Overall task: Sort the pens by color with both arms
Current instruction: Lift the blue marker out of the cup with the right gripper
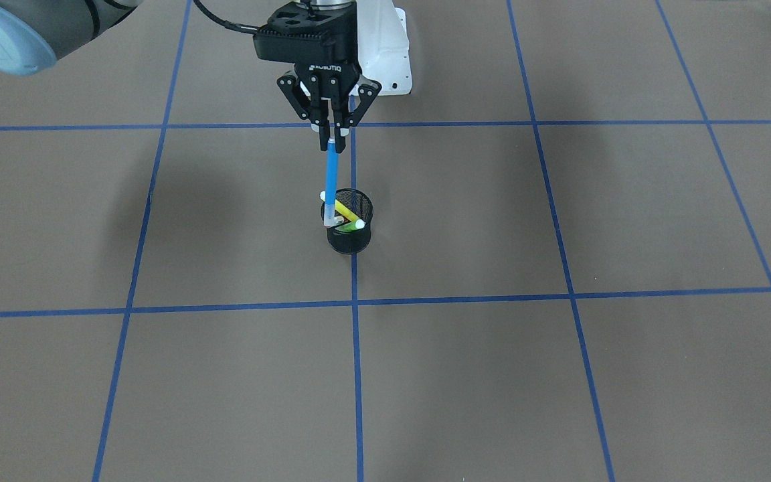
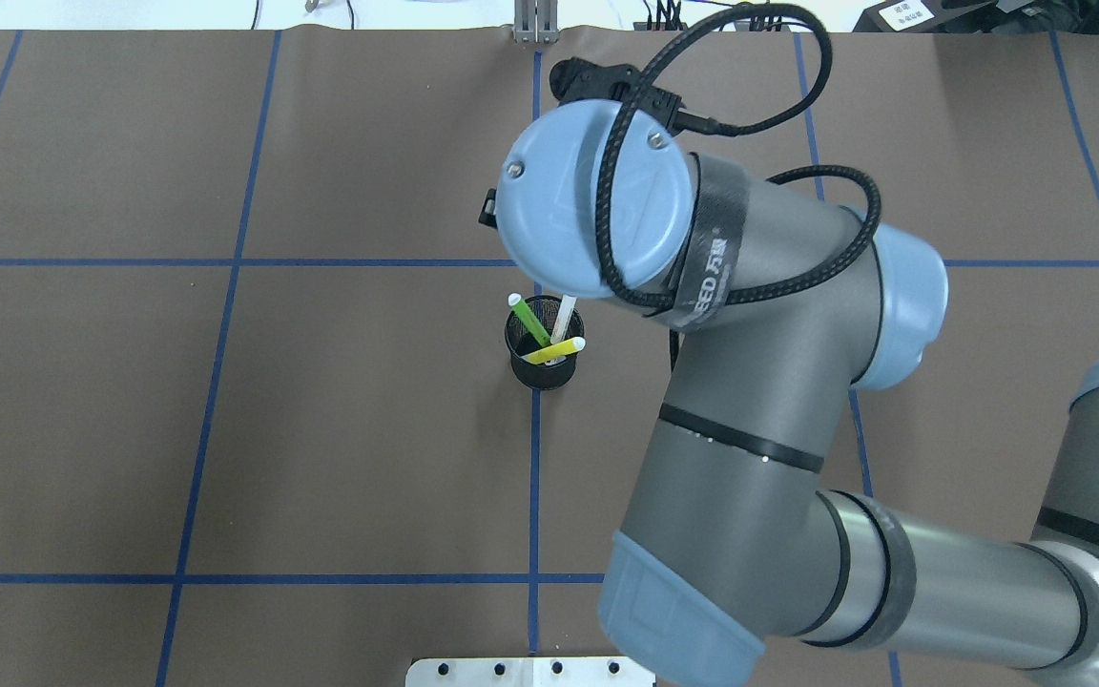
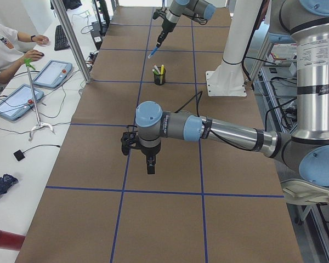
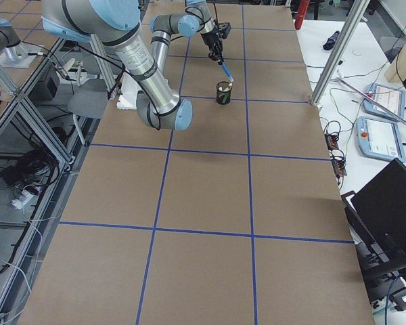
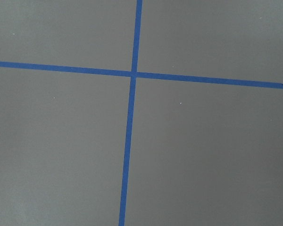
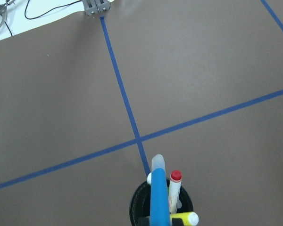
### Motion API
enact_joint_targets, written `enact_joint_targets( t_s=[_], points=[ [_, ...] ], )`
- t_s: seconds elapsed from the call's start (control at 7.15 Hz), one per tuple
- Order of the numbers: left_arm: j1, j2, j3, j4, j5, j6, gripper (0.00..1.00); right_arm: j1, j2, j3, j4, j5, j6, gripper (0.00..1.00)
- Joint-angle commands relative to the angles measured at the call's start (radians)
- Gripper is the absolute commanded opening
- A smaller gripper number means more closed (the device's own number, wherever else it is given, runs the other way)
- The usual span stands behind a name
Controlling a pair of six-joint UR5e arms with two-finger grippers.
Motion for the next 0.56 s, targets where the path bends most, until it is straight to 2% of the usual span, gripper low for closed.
enact_joint_targets(
  t_s=[0.0,0.14,0.28,0.42],
  points=[
    [0.000,0.000,0.000,0.000,0.000,0.000,1.00,0.095,-0.049,-0.059,0.099,-0.010,-0.130,0.00],
    [0.000,0.000,-0.005,0.000,0.000,-0.002,1.00,0.132,-0.075,-0.158,0.238,-0.021,-0.202,0.00],
    [0.000,0.000,-0.006,-0.002,-0.002,-0.002,1.00,0.131,-0.121,-0.259,0.377,-0.100,-0.223,0.00],
    [0.000,-0.002,-0.008,-0.003,0.000,0.000,1.00,0.135,-0.141,-0.359,0.529,-0.120,-0.297,0.00]
  ],
)
